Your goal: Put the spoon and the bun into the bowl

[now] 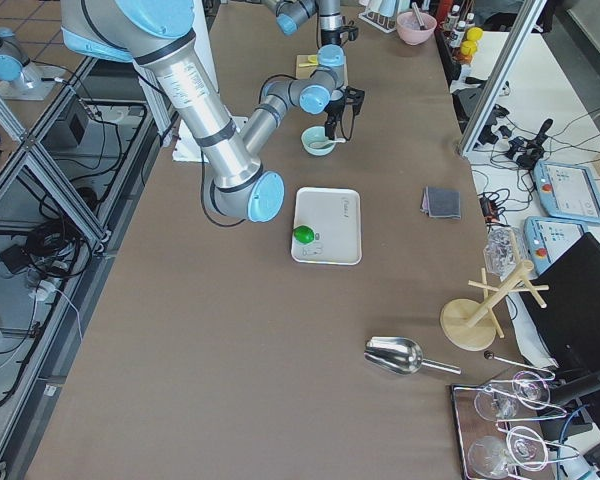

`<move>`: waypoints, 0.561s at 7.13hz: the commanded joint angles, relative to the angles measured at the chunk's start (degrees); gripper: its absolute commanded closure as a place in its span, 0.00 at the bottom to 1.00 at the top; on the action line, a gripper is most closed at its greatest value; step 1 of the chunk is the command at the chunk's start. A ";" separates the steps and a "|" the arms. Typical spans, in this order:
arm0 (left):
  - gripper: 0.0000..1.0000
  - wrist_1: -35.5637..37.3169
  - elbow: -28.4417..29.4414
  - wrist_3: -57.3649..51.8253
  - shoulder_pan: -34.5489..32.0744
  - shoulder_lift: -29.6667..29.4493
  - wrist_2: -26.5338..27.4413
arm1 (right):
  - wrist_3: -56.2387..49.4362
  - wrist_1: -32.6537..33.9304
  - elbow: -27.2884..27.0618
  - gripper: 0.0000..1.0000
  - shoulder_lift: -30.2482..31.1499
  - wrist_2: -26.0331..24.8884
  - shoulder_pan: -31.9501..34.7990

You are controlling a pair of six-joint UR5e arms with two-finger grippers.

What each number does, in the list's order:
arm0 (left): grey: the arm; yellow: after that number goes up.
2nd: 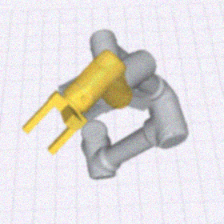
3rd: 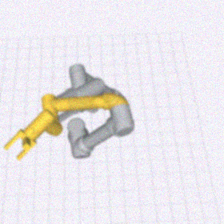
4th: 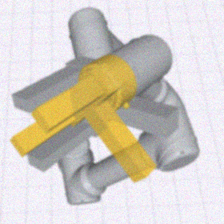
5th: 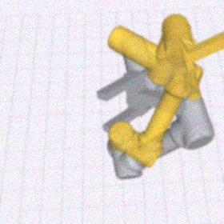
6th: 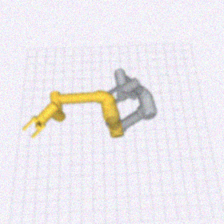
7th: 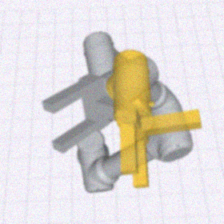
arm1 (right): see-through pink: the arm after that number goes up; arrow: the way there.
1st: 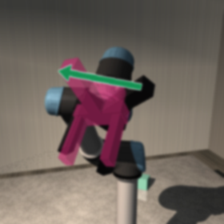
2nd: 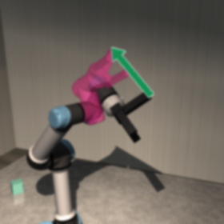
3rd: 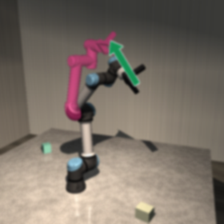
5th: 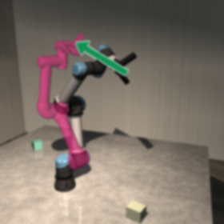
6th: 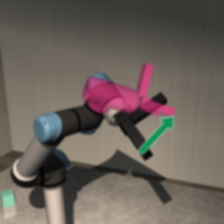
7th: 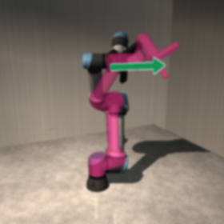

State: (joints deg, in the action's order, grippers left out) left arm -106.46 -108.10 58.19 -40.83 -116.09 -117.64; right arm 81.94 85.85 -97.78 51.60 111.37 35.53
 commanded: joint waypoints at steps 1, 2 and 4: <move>1.00 1.08 1.57 5.77 3.89 -6.94 0.30 | -13.12 2.48 -6.08 0.00 7.33 2.53 4.18; 1.00 0.73 3.40 9.28 7.48 -10.18 5.26 | -18.86 2.40 -6.80 0.00 10.33 4.27 6.37; 1.00 -0.06 8.15 12.12 12.00 -13.98 13.73 | -31.41 1.61 -7.16 0.00 14.48 7.97 9.99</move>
State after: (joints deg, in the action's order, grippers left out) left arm -105.98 -102.61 68.85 -30.81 -128.08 -107.85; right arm 58.76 87.86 -104.53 63.51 117.55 43.73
